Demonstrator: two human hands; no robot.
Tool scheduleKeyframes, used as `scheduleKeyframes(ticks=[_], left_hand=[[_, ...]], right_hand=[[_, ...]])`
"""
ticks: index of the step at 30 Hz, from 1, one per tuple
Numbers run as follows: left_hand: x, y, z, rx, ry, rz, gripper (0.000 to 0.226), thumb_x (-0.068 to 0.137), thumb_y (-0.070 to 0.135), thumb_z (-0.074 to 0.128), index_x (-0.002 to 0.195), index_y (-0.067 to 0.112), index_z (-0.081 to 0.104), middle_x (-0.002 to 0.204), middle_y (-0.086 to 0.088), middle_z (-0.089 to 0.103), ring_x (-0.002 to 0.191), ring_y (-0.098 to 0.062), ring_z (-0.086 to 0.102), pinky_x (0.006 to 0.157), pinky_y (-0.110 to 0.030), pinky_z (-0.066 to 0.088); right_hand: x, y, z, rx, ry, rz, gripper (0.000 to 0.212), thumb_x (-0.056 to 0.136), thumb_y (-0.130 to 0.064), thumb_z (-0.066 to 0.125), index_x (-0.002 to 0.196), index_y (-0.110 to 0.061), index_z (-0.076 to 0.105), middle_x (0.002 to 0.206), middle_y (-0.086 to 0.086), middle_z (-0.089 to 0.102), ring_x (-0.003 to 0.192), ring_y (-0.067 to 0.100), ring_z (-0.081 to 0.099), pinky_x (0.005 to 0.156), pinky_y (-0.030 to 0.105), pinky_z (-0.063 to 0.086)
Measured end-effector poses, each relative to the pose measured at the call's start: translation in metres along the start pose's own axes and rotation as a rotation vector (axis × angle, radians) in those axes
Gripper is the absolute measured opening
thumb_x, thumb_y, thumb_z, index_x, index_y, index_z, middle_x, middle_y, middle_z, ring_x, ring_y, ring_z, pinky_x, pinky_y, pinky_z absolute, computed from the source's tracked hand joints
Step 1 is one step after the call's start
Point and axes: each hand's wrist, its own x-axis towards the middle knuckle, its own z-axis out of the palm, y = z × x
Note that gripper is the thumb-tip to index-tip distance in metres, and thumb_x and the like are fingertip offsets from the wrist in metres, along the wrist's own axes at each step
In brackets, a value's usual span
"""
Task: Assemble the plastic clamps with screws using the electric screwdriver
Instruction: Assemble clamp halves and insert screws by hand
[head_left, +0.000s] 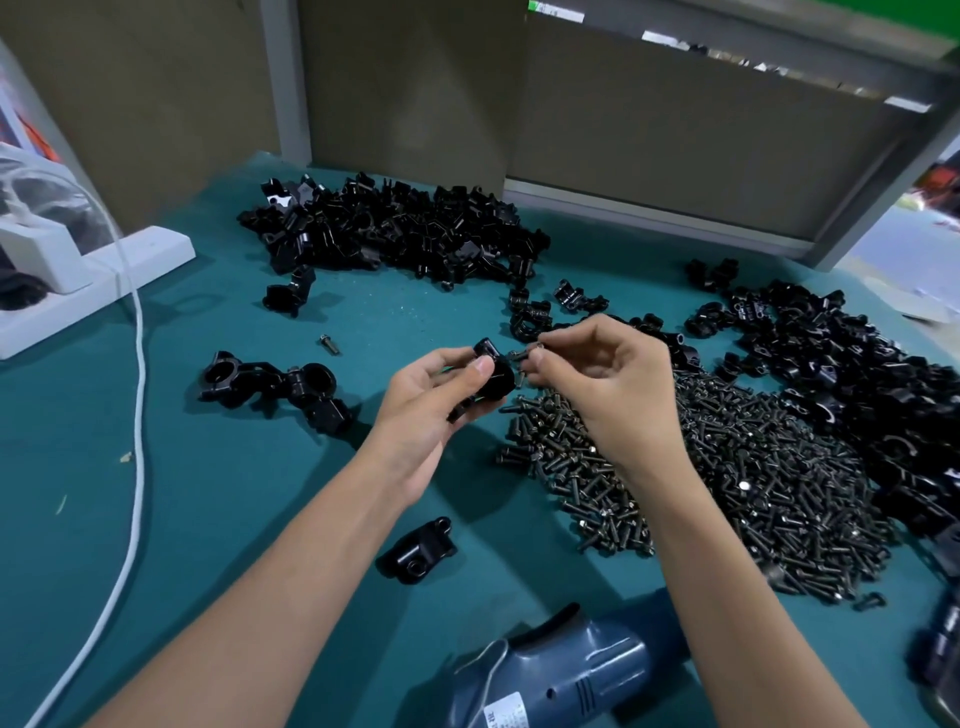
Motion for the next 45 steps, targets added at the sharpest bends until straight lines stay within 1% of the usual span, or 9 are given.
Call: scheduleKeyframes(ticks=[4,10,15,20,23,27,33,39,45], left_hand=[[-0.001,0.0,-0.001,0.091,-0.034,0.028,0.036,0.071,0.021,0.073,0.103,0.008,0.064,0.096,-0.01,0.075,0.094,-0.023,0.071,0.091,-0.033,0.057],[-0.001,-0.004,0.002,0.166,-0.075,0.077,0.03,0.071,0.022,0.072,0.099,0.014,0.063,0.087,-0.002,0.075,0.086,-0.014,0.071,0.077,-0.021,0.054],[0.0,-0.005,-0.001,0.188,-0.056,0.101,0.031,0.073,0.025,0.071,0.1,0.013,0.062,0.094,-0.006,0.075,0.095,-0.022,0.07,0.091,-0.033,0.055],[0.001,-0.001,0.0,0.016,-0.022,0.061,0.032,0.075,0.02,0.068,0.102,0.006,0.06,0.103,-0.014,0.074,0.1,-0.025,0.071,0.092,-0.037,0.057],[0.003,0.003,-0.002,-0.128,0.032,0.035,0.024,0.083,0.015,0.063,0.102,0.0,0.059,0.103,-0.017,0.074,0.101,-0.026,0.071,0.084,-0.035,0.059],[0.003,0.004,-0.003,-0.21,0.06,-0.001,0.017,0.096,0.009,0.056,0.107,-0.003,0.057,0.104,-0.018,0.073,0.098,-0.024,0.072,0.08,-0.033,0.06],[0.002,0.003,-0.001,-0.221,0.062,-0.035,0.011,0.098,0.009,0.053,0.103,0.0,0.057,0.1,-0.015,0.074,0.097,-0.022,0.071,0.081,-0.033,0.06],[0.002,0.001,-0.001,-0.223,0.061,-0.049,0.011,0.096,0.01,0.055,0.101,0.0,0.057,0.102,-0.016,0.074,0.099,-0.023,0.071,0.08,-0.033,0.06],[0.001,0.0,-0.002,-0.225,0.039,-0.063,0.029,0.079,0.018,0.064,0.102,0.0,0.058,0.103,-0.015,0.074,0.102,-0.026,0.07,0.08,-0.032,0.059]], right_hand=[[0.003,0.005,0.008,-0.039,-0.001,0.005,0.01,0.08,-0.003,0.077,0.083,-0.011,0.071,0.08,0.003,0.074,0.077,0.016,0.072,0.078,0.035,0.059],[0.005,0.009,0.008,-0.04,-0.01,-0.012,0.008,0.08,-0.007,0.078,0.08,-0.011,0.071,0.073,-0.006,0.071,0.069,0.006,0.065,0.068,0.023,0.054],[0.004,0.011,0.008,-0.103,-0.038,-0.042,0.008,0.079,-0.01,0.08,0.081,-0.016,0.075,0.087,-0.005,0.071,0.082,0.012,0.067,0.073,0.029,0.054],[0.003,0.015,0.001,-0.253,0.029,-0.097,0.007,0.087,-0.014,0.072,0.09,-0.02,0.076,0.086,-0.01,0.072,0.077,0.003,0.064,0.07,0.019,0.051],[0.001,0.019,-0.004,-0.535,-0.179,0.042,0.006,0.084,-0.018,0.076,0.082,-0.023,0.075,0.074,-0.014,0.068,0.066,-0.002,0.06,0.063,0.012,0.047],[-0.006,0.02,-0.005,-0.759,-0.385,0.177,0.014,0.073,-0.03,0.085,0.076,-0.027,0.071,0.067,-0.011,0.066,0.064,0.002,0.062,0.066,0.026,0.055],[-0.009,0.014,0.012,-0.848,-0.604,0.051,0.019,0.078,-0.024,0.079,0.096,-0.024,0.073,0.098,-0.004,0.067,0.093,0.018,0.061,0.083,0.039,0.053],[-0.009,0.016,0.009,-0.841,-0.548,-0.034,0.005,0.086,-0.019,0.068,0.089,-0.02,0.072,0.09,-0.003,0.067,0.085,0.017,0.062,0.079,0.039,0.053],[-0.008,0.02,0.01,-0.844,-0.611,0.021,0.021,0.086,-0.01,0.067,0.105,-0.021,0.07,0.09,0.003,0.069,0.084,0.021,0.064,0.078,0.041,0.055]])
